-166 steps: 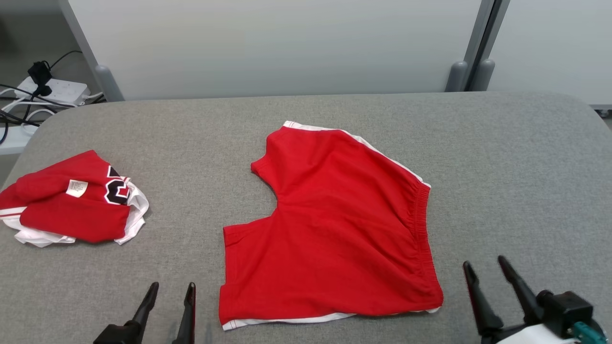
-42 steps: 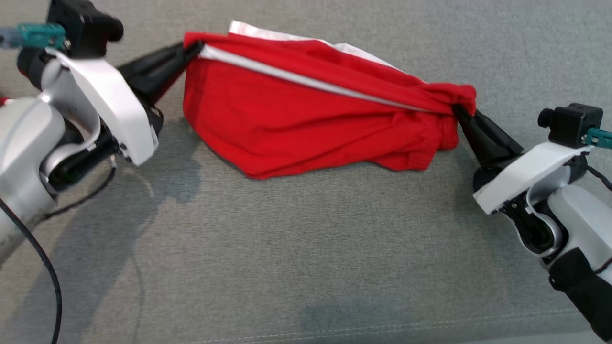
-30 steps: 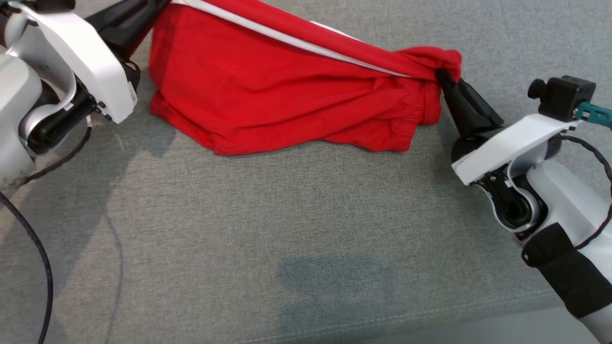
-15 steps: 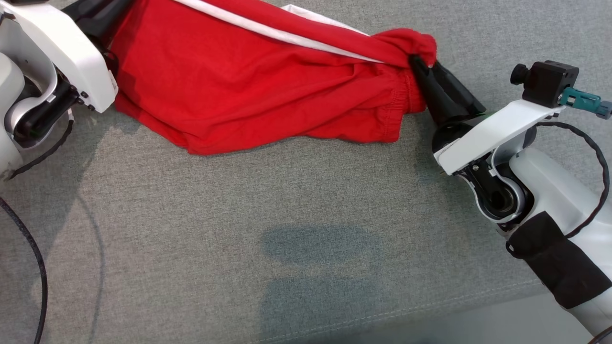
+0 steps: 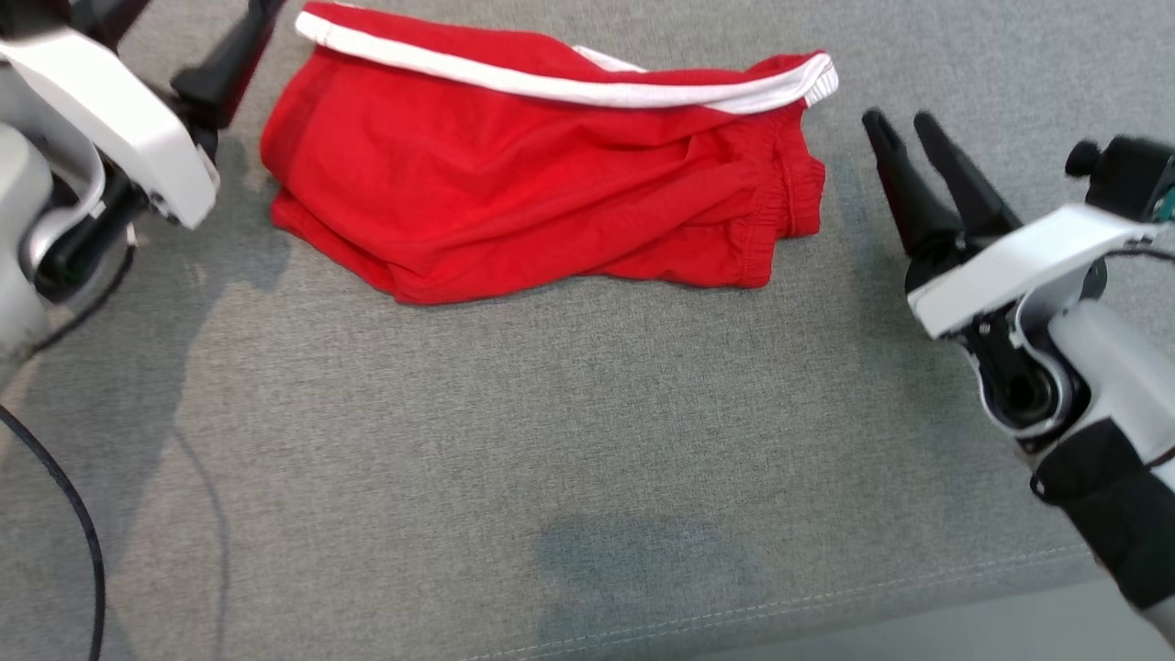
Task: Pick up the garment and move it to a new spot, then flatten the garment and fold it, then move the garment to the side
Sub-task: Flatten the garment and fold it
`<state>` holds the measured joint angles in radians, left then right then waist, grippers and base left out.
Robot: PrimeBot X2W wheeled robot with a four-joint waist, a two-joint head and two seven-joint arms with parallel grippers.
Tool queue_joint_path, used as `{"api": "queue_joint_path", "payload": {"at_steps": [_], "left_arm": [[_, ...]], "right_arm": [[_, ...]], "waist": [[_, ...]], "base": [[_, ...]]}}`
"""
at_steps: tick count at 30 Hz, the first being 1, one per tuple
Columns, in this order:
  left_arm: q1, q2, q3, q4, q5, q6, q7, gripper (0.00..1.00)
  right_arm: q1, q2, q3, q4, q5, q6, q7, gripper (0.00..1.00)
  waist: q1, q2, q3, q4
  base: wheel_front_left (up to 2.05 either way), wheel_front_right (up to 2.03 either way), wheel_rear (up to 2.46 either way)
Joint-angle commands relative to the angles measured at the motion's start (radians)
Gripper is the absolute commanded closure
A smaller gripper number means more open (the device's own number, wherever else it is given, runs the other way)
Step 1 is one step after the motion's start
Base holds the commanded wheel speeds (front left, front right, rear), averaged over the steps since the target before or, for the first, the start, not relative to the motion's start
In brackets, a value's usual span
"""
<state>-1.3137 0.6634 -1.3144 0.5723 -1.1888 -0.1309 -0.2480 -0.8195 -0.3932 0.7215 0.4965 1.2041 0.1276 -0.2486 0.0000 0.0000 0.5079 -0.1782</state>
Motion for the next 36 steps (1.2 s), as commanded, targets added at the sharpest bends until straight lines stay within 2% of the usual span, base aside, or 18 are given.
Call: {"api": "queue_joint_path", "payload": {"at_steps": [1, 4, 10, 16, 21, 27, 36], "left_arm": [[0.002, 0.023, 0.038, 0.001, 0.004, 0.0, -0.009, 0.0], [0.05, 0.01, 0.079, 0.008, 0.01, 0.0, -0.013, 0.0], [0.223, -0.03, 0.288, -0.017, 0.112, 0.0, -0.013, 0.0], [0.456, -0.106, 0.511, -0.066, 0.245, 0.017, -0.014, 0.0], [0.636, -0.173, 0.662, -0.104, 0.345, 0.014, -0.014, 0.0], [0.8, -0.247, 0.792, -0.13, 0.444, 0.009, -0.014, 0.0], [0.965, -0.34, 0.93, -0.156, 0.542, 0.004, -0.014, 0.0]], "right_arm": [[0.054, -0.01, 0.004, -0.014, -0.012, 0.003, -0.013, 0.0], [0.094, -0.01, -0.004, -0.008, -0.025, 0.003, -0.013, 0.0], [0.166, -0.006, -0.018, -0.001, -0.044, 0.003, -0.013, 0.0], [0.23, -0.008, -0.025, 0.008, -0.062, 0.003, -0.013, 0.0], [0.282, -0.01, -0.035, 0.007, -0.072, 0.003, -0.013, 0.0], [0.341, -0.007, -0.061, 0.0, -0.082, 0.003, -0.013, 0.0], [0.398, 0.001, -0.104, -0.015, -0.113, 0.003, -0.013, 0.0]], "waist": [[0.0, 0.0, -0.027, 0.015], [0.0, 0.0, -0.065, 0.031], [0.0, 0.0, -0.138, 0.06], [0.0, 0.0, -0.21, 0.083], [0.0, 0.0, -0.261, 0.1], [0.0, 0.0, -0.311, 0.116], [0.0, 0.0, -0.344, 0.12]], "base": [[0.0, 0.0, 0.0], [0.0, 0.0, 0.0], [0.0, 0.0, 0.0], [0.0, 0.0, 0.0], [0.0, 0.0, 0.0], [0.0, 0.0, 0.0], [0.0, 0.0, 0.0]]}}
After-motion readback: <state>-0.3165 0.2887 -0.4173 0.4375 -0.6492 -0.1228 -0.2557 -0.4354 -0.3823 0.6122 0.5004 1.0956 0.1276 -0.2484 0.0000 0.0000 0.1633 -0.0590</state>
